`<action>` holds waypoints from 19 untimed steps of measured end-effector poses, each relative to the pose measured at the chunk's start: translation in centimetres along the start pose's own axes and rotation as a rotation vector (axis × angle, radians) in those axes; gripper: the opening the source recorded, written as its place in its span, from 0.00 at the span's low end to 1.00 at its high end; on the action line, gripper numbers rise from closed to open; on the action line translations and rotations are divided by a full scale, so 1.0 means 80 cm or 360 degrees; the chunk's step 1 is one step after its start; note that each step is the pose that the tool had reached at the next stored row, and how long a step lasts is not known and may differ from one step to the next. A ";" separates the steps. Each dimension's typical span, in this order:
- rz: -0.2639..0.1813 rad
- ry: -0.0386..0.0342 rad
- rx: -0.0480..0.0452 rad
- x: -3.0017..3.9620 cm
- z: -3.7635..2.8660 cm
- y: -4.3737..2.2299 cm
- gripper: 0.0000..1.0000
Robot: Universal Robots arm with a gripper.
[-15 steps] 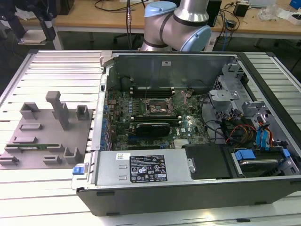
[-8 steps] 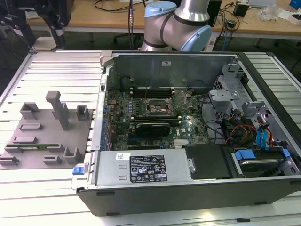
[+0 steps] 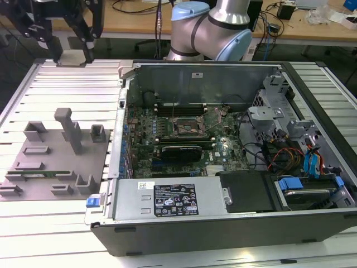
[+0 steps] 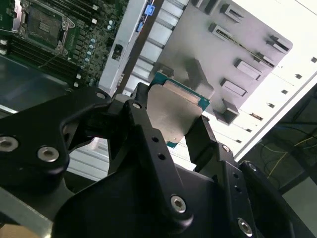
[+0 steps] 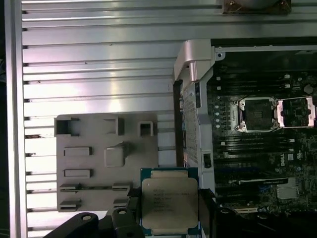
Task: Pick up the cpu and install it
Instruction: 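Pick up the cpu and move it towards the insertion slot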
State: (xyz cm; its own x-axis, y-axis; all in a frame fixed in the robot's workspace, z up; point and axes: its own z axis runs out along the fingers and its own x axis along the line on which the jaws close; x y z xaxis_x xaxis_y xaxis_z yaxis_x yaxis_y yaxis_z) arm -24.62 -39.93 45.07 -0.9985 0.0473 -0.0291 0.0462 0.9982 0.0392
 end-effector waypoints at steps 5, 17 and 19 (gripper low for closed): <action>0.0000 0.0000 0.0003 -0.0198 0.0089 0.0006 0.55; 0.0000 0.0000 0.0004 -0.0701 0.0244 0.0024 0.55; 0.0000 0.0000 0.0004 -0.0782 0.0263 0.0027 0.55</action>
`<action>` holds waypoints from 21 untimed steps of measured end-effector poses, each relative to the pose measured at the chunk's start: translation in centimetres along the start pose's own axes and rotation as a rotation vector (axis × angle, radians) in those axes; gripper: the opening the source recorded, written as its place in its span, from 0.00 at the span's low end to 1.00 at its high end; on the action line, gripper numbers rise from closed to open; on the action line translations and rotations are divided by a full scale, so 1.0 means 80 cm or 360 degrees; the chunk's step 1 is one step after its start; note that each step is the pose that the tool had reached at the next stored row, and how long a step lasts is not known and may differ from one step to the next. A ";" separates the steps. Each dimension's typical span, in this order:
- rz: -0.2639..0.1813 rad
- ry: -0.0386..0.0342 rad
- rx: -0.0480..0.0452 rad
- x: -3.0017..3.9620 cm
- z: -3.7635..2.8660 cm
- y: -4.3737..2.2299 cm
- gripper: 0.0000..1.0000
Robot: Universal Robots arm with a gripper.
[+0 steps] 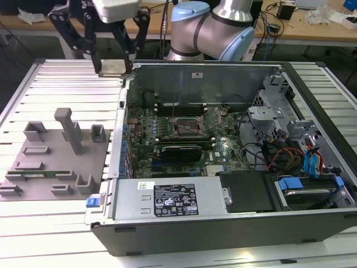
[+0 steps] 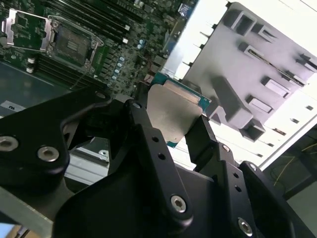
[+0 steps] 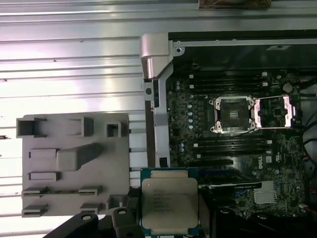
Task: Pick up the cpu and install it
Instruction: 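Pick up the cpu and move it towards the insertion slot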
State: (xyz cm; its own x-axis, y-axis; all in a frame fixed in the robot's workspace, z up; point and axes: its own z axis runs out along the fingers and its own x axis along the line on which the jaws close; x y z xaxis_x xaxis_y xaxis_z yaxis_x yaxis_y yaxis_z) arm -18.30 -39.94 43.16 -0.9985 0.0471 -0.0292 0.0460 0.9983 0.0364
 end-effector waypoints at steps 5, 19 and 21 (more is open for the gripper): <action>0.0000 0.0000 0.0000 -0.0204 0.0045 0.0008 0.55; 0.0000 0.0000 0.0001 -0.0620 0.0328 0.0046 0.55; 0.0000 0.0000 0.0003 -0.0684 0.0389 0.0053 0.55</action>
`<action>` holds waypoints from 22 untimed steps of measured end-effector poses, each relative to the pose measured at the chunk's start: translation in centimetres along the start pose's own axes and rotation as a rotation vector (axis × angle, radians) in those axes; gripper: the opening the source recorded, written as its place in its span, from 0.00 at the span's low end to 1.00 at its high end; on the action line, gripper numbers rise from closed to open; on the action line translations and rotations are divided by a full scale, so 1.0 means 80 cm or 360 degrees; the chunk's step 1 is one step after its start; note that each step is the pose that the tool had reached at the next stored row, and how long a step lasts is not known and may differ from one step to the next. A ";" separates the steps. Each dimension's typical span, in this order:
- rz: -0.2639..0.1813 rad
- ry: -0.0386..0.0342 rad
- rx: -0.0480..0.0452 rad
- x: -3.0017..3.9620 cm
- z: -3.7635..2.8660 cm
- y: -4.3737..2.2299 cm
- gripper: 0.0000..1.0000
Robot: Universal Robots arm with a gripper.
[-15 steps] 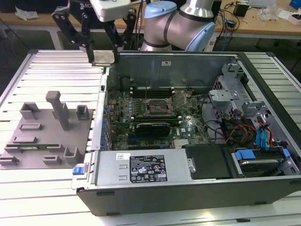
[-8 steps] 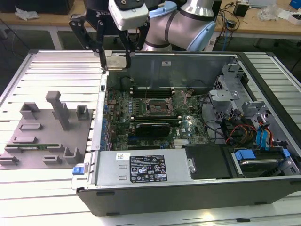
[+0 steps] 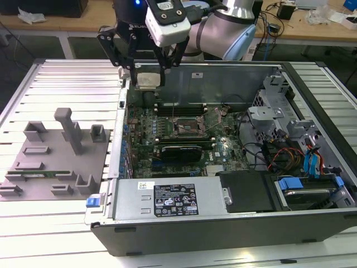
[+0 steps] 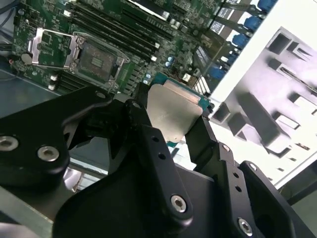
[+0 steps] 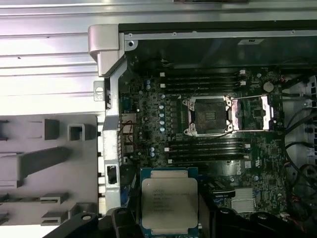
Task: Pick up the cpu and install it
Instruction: 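Pick up the cpu and move it towards the insertion slot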
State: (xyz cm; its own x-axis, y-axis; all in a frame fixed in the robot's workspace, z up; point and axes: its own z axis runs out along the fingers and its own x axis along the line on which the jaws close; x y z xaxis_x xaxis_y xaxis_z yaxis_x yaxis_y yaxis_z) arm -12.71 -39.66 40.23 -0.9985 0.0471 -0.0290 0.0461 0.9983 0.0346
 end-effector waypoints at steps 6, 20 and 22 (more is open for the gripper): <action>0.0000 0.0000 0.0003 -0.0150 0.0134 0.0021 0.55; 0.0000 0.0000 0.0012 -0.0491 0.0473 0.0097 0.55; 0.0000 0.0000 0.0013 -0.0545 0.0530 0.0102 0.55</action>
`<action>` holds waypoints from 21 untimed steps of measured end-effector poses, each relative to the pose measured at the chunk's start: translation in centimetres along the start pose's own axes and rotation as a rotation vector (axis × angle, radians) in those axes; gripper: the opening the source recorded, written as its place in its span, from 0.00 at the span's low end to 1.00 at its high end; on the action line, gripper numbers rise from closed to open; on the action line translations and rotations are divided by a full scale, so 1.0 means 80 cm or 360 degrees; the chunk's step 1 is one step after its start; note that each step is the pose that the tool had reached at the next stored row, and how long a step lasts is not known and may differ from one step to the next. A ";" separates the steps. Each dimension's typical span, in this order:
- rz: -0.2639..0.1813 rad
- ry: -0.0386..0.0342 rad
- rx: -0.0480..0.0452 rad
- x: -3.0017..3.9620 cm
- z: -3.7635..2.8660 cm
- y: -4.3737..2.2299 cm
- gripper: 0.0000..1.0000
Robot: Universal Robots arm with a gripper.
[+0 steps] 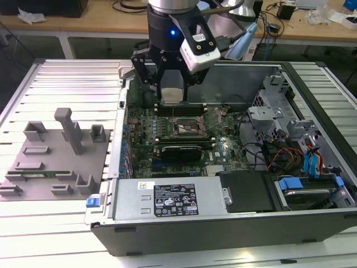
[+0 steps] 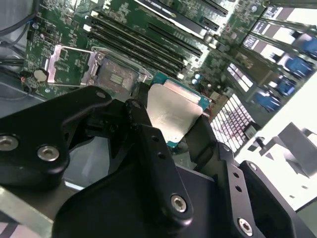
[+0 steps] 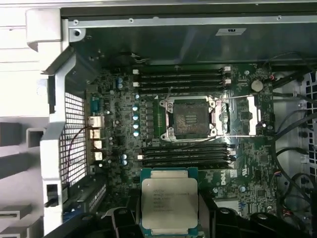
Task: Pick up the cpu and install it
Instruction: 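Pick up the cpu and move it towards the insertion slot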
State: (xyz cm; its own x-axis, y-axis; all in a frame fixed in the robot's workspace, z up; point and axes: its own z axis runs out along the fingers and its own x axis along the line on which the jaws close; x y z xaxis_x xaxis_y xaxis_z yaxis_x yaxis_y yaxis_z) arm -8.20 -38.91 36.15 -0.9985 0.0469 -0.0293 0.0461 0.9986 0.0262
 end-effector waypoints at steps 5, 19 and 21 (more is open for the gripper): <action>0.0000 0.0000 0.0005 -0.0121 0.0109 0.0017 0.55; 0.0000 0.0000 0.0011 -0.0406 0.0380 0.0054 0.55; 0.0000 -0.0001 0.0011 -0.0442 0.0427 0.0062 0.55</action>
State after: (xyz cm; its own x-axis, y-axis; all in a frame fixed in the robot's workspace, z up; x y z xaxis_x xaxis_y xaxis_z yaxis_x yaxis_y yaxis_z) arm -4.54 -38.50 32.85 -0.9985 0.0467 -0.0297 0.0461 0.9988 0.0192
